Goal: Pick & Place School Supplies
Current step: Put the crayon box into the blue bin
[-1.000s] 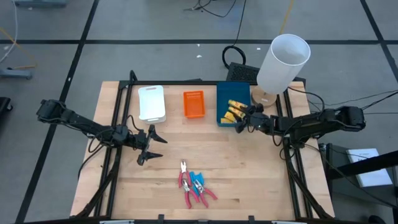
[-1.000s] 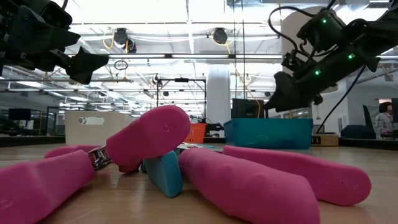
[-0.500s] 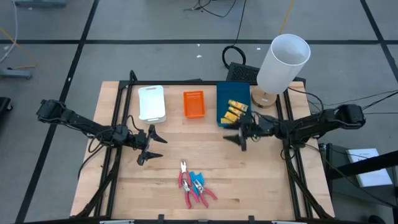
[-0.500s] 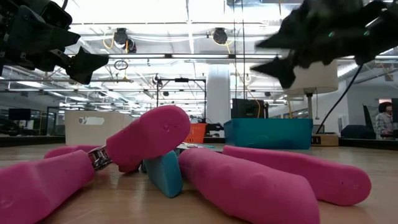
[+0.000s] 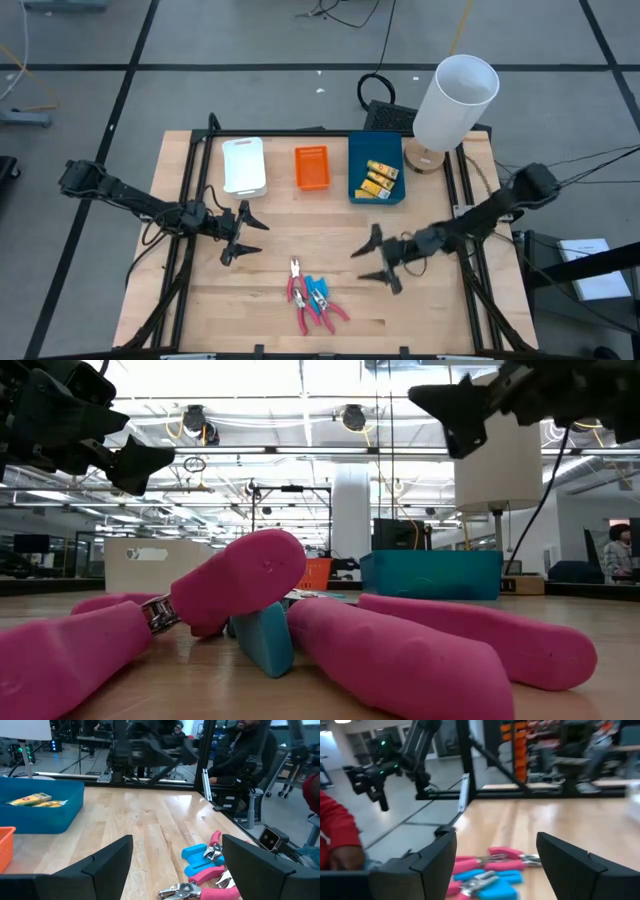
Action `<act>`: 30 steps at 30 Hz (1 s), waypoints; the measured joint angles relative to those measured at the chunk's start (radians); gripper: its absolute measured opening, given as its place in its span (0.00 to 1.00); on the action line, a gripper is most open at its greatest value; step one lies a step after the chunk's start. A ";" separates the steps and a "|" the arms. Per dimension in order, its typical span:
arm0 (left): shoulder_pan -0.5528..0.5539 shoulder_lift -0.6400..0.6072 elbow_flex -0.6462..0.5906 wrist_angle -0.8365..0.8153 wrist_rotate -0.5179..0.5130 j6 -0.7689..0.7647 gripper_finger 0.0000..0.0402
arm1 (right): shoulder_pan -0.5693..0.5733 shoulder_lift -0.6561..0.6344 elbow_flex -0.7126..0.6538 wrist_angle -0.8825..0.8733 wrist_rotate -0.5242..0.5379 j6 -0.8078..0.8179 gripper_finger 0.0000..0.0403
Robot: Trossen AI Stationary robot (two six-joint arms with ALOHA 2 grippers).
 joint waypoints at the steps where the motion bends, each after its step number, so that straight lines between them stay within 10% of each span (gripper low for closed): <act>1: 0.000 0.000 0.000 0.000 0.000 0.000 0.77 | 0.011 0.037 0.033 -0.003 0.000 0.012 0.66; 5: 0.000 0.000 0.000 0.000 0.000 0.000 0.77 | 0.034 0.153 0.213 -0.194 0.033 0.037 0.66; 15: 0.000 0.000 0.000 0.000 0.000 0.000 0.77 | 0.037 0.366 0.777 -1.342 0.271 0.470 0.66; 30: 0.000 0.000 0.000 0.000 0.000 0.000 0.77 | 0.015 0.561 0.925 -1.371 0.096 0.691 0.66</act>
